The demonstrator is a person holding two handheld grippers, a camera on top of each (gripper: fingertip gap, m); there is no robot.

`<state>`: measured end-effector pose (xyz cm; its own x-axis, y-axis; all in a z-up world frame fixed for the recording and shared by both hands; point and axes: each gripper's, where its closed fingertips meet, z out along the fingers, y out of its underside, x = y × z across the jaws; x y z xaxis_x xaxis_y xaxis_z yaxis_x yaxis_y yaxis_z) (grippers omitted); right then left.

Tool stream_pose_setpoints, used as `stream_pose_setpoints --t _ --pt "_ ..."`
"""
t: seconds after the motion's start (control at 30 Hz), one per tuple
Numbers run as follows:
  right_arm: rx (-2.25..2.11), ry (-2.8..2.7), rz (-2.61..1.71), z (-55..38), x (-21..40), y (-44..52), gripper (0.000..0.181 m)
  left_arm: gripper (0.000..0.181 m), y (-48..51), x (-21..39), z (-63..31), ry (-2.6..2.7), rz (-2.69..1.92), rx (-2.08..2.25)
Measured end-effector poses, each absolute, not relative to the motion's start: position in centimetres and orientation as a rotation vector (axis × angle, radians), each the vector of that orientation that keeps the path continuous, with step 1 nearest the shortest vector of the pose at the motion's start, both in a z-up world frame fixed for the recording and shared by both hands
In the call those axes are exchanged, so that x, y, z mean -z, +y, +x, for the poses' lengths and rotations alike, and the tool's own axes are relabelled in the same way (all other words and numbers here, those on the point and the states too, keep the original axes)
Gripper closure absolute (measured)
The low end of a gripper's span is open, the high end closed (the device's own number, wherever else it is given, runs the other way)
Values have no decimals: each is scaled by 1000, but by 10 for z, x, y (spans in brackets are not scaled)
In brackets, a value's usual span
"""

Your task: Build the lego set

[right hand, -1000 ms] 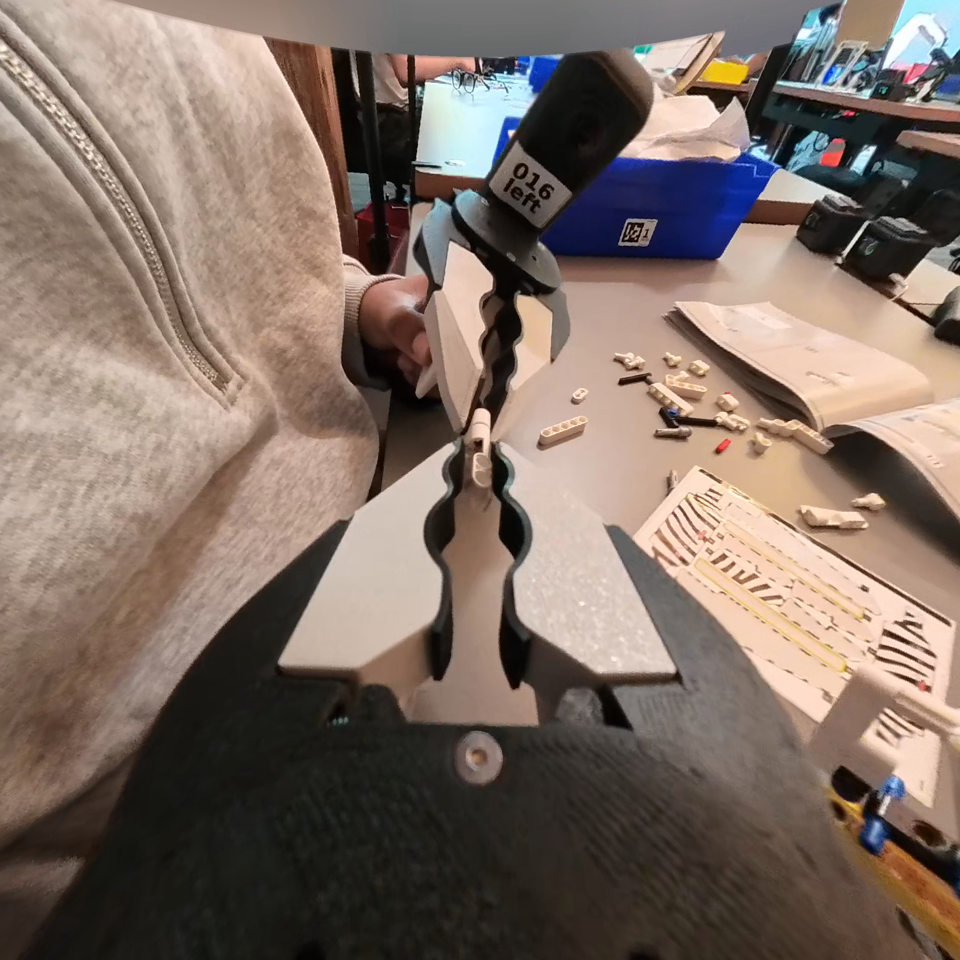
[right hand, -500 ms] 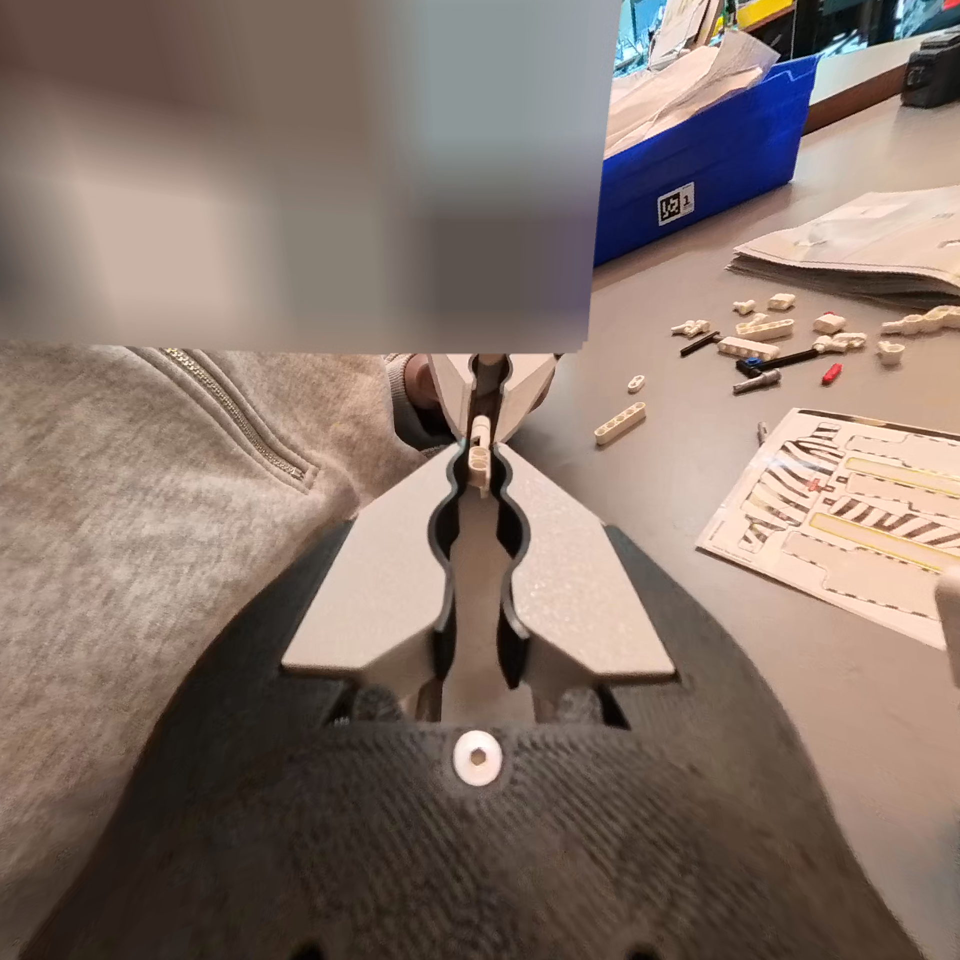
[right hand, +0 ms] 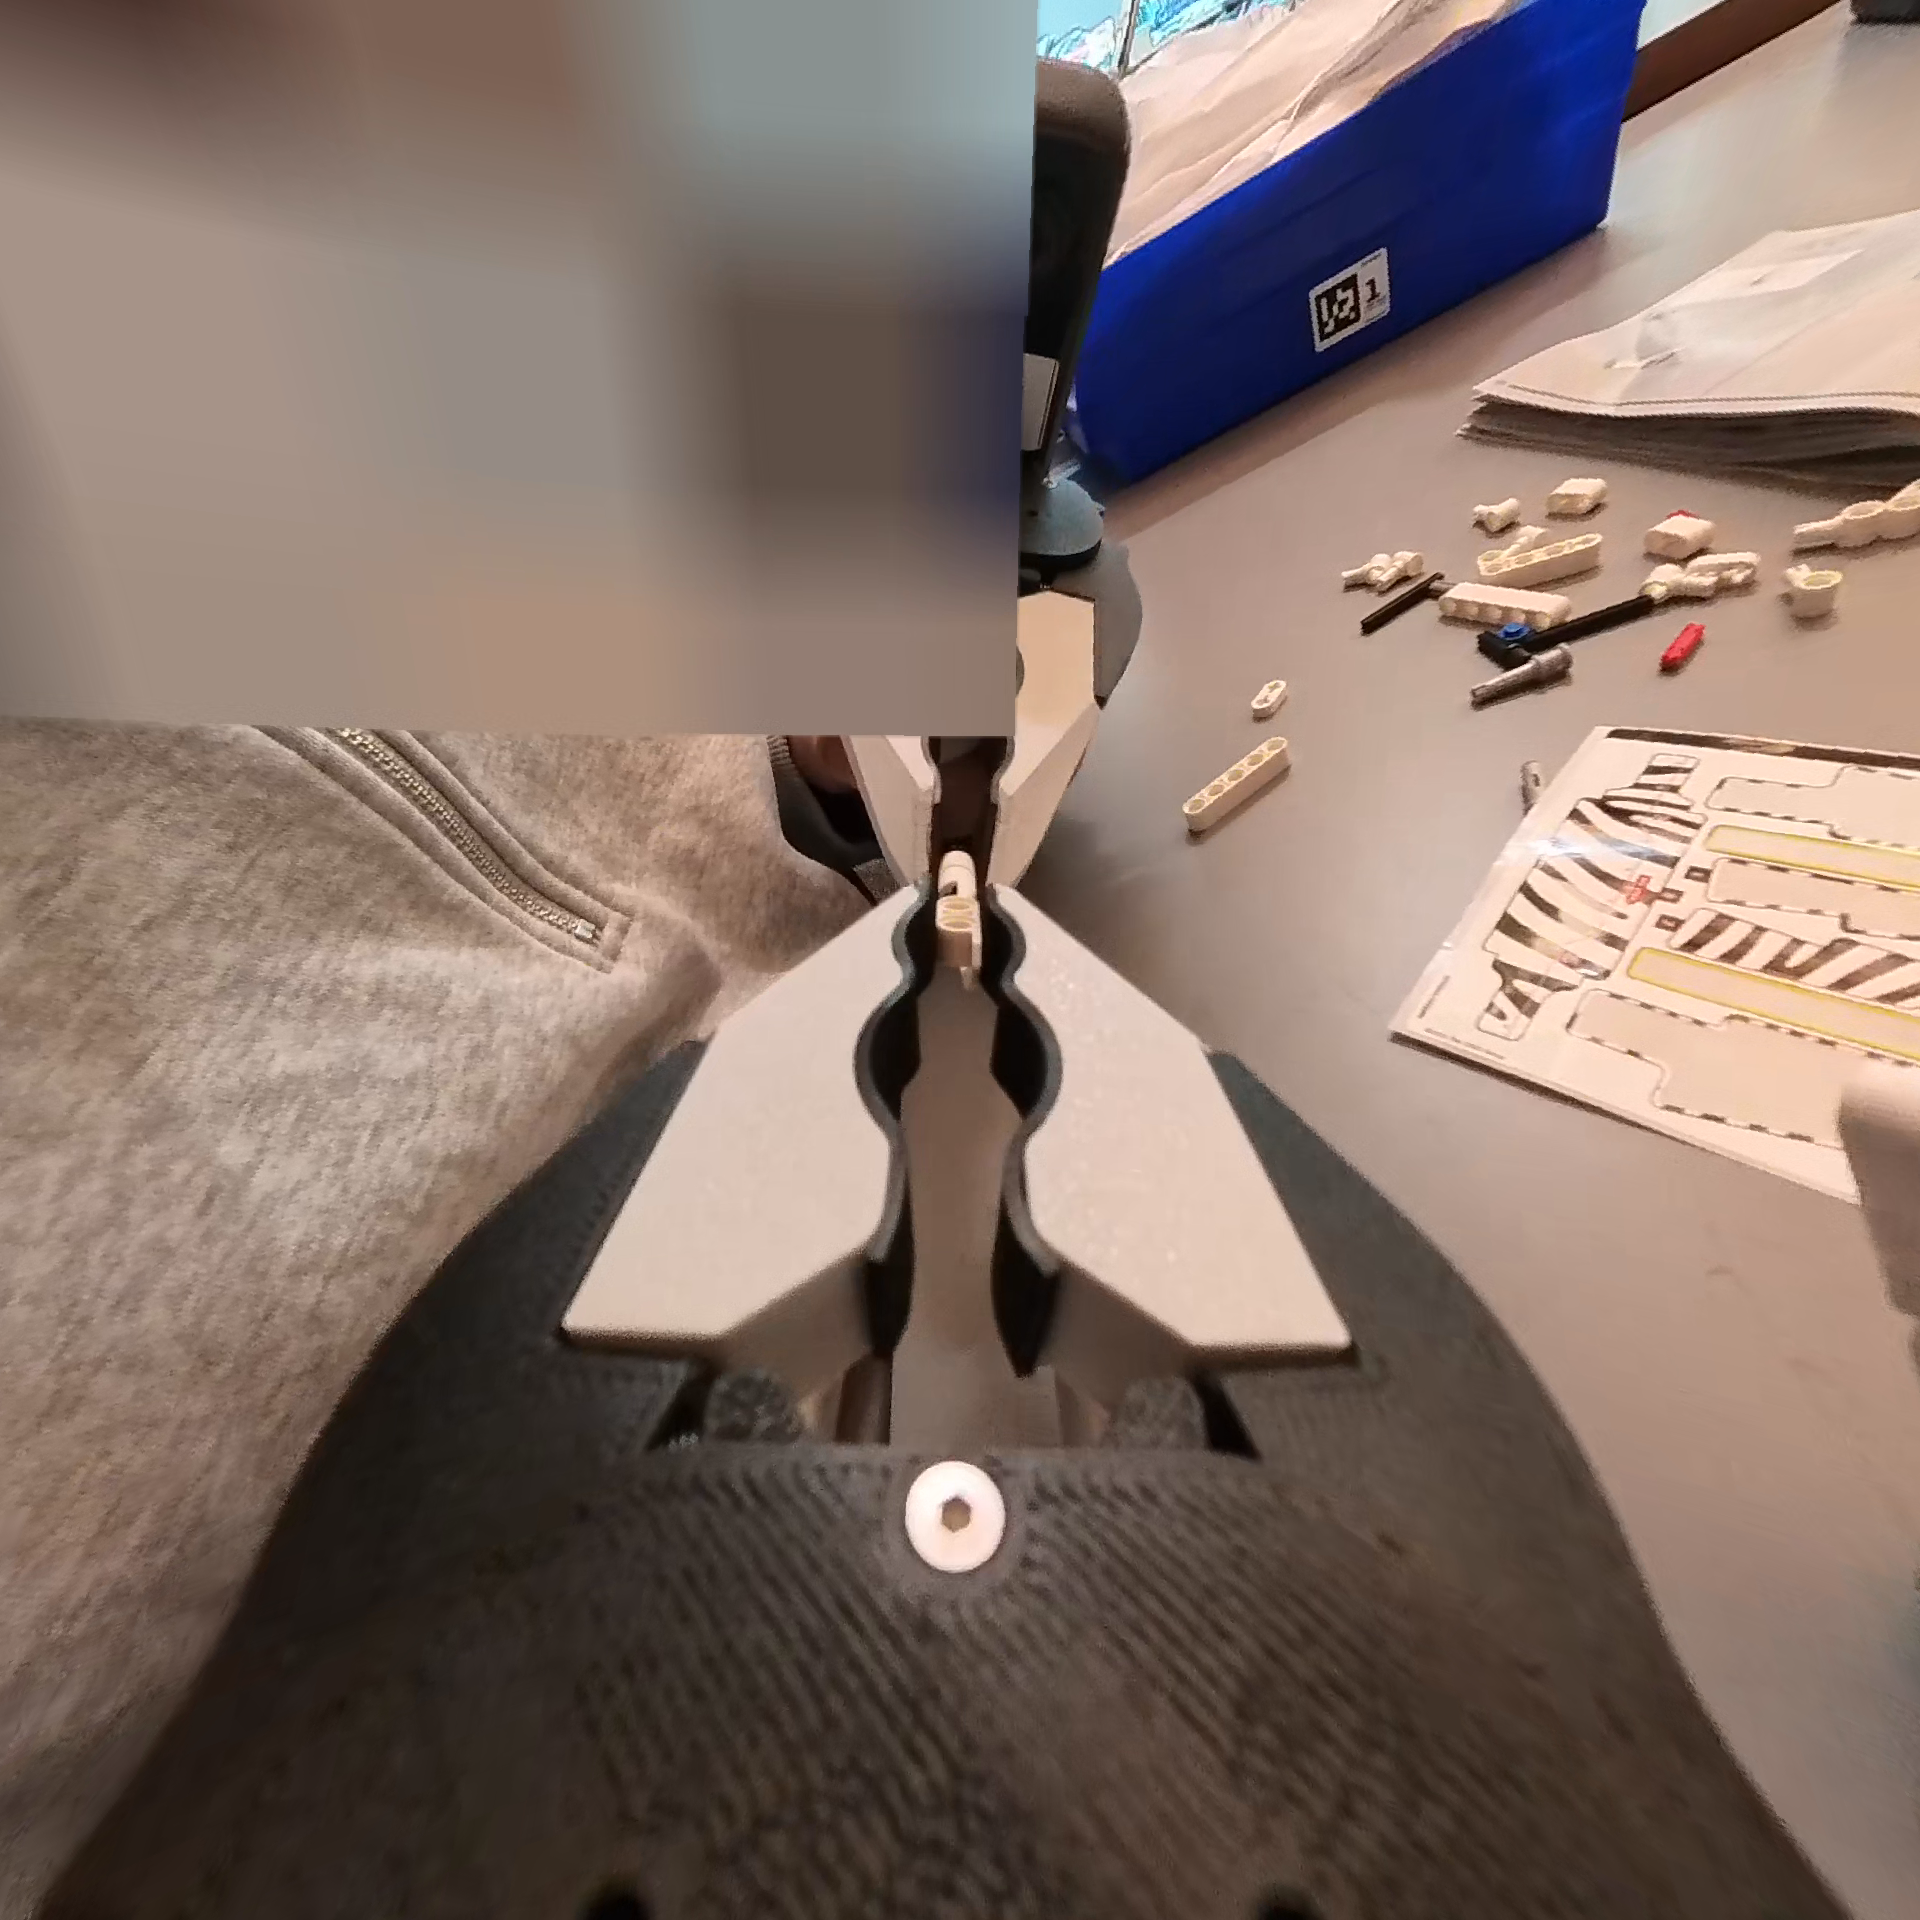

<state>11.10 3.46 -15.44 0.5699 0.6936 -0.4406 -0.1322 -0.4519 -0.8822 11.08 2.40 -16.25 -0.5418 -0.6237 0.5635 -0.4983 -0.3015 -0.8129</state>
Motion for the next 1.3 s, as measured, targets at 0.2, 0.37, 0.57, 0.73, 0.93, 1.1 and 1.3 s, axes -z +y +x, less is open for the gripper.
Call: stream_pose_setpoints --t 0.2,0.37,0.57,0.73,0.93,1.1,1.3 --pt "-1028 -466 -1830 111 159 34 175 176 23 166 112 1820 -1478 1968" --pt "-1023 -473 -1846 111 161 33 175 177 22 168 112 1837 -1485 1957" --pt "-1031 -470 -1855 110 163 33 175 177 21 169 112 1845 -1488 1946" --pt "-1017 -478 -1866 109 165 33 175 177 21 171 112 1853 -1492 1928" --pt "-1030 -473 -1873 109 166 33 175 178 20 171 112 1861 -1490 1918" --pt "-1027 -476 -1874 109 166 31 175 178 19 172 112 1869 -1483 1909" --pt "-954 -500 -1858 110 165 31 175 176 20 172 112 1879 -1464 1871"
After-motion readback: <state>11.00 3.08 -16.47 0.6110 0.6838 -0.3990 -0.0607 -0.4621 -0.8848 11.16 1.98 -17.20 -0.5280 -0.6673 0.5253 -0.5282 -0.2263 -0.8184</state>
